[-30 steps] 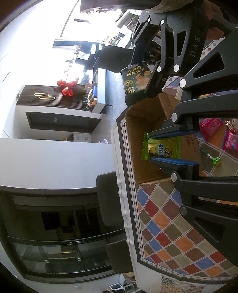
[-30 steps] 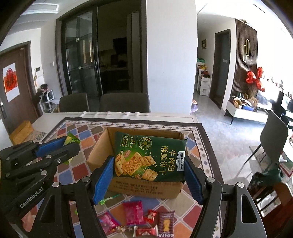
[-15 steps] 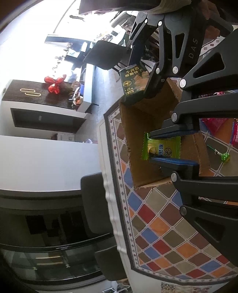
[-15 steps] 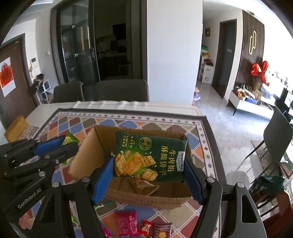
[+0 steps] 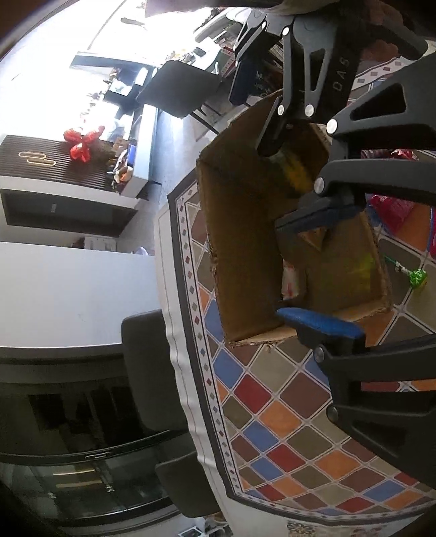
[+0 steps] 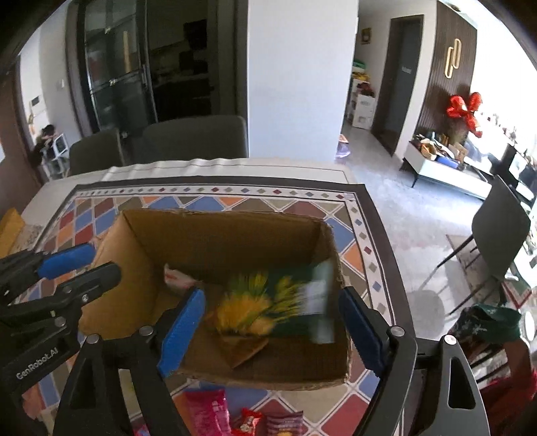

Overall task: Organize snacks
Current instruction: 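Open both tools to release the candy and cracker packet into the box, then withdraw both tools from the box toward the red snack bags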

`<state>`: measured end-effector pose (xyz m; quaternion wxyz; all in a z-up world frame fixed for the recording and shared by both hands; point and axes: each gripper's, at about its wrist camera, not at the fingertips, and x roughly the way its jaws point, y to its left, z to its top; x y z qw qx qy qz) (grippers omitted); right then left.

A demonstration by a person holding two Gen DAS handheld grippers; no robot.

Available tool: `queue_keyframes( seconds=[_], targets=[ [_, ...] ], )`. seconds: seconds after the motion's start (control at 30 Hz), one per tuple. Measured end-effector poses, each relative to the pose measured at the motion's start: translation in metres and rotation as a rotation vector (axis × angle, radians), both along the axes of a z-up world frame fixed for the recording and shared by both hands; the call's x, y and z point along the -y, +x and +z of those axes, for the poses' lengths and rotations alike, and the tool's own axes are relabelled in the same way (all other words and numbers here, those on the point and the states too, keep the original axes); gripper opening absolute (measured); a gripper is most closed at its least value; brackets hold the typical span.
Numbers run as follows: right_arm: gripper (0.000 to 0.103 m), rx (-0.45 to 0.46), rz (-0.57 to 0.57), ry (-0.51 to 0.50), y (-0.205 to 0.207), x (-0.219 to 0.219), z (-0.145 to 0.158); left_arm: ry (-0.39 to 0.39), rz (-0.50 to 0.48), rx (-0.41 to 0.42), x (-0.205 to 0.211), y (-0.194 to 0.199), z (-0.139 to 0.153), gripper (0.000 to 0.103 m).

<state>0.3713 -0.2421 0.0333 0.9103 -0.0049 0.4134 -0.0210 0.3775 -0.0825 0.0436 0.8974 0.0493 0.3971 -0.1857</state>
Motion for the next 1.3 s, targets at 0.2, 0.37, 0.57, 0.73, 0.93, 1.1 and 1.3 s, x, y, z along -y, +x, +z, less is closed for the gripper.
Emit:
queue_keyframes(
  seconds=[0.2, 0.37, 0.57, 0.73, 0.93, 1.1, 1.3],
  targets=[
    [0.083, 0.021, 0.008, 0.020, -0.008, 0.000, 0.007, 0.008, 0.017, 0.046, -0.006, -0.019, 0.014, 0.051],
    [0.083, 0.055, 0.024, 0.014, -0.028, -0.007, 0.017, 0.004, 0.027, 0.087, -0.012, -0.039, 0.028, 0.054],
    [0.083, 0.127, 0.032, -0.005, -0.064, -0.015, 0.030, -0.005, 0.028, 0.135, -0.018, -0.072, 0.038, 0.058],
    [0.083, 0.163, 0.049, 0.012, -0.091, -0.019, 0.033, 0.001, 0.023, 0.177, -0.020, -0.100, 0.043, 0.062],
    [0.083, 0.191, 0.062, 0.023, -0.119, -0.022, 0.034, -0.001, 0.016, 0.219, -0.024, -0.129, 0.049, 0.065],
    [0.083, 0.209, 0.071, 0.033, -0.141, -0.022, 0.033, 0.000, 0.001, 0.225, -0.026, -0.148, 0.045, 0.066],
    [0.083, 0.220, 0.083, 0.005, -0.163, -0.027, 0.025, -0.002, -0.010, 0.203, -0.028, -0.167, 0.031, 0.067]
  ],
)
